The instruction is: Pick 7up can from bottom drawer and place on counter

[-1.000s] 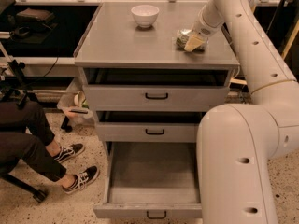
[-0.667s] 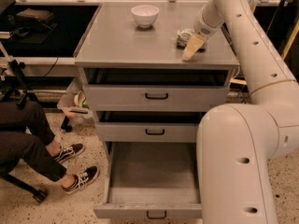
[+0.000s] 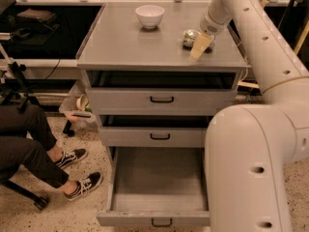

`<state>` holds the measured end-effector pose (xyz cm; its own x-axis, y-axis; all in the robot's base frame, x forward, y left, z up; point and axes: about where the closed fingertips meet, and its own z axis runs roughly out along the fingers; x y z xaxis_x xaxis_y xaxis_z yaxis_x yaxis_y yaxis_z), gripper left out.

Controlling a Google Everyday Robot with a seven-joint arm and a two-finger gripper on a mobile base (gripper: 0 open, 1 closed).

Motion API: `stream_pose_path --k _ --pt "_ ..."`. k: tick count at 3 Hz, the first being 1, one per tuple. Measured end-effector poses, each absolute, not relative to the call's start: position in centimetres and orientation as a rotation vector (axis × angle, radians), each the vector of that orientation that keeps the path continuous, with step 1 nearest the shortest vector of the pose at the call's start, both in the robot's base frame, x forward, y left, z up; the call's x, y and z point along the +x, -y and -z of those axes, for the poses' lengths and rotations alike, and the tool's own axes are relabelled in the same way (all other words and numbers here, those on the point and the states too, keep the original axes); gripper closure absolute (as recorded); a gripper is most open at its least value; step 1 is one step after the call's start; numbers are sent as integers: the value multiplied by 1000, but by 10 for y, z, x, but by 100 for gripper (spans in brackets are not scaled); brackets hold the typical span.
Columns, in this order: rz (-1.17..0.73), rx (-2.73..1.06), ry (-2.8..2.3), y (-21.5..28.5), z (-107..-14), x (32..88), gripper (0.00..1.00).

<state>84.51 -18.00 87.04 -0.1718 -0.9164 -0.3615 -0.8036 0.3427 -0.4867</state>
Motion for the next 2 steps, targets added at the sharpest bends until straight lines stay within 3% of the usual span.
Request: stream_pose_path --k 2 --pt "489 -1280 -2135 188 -976 779 0"
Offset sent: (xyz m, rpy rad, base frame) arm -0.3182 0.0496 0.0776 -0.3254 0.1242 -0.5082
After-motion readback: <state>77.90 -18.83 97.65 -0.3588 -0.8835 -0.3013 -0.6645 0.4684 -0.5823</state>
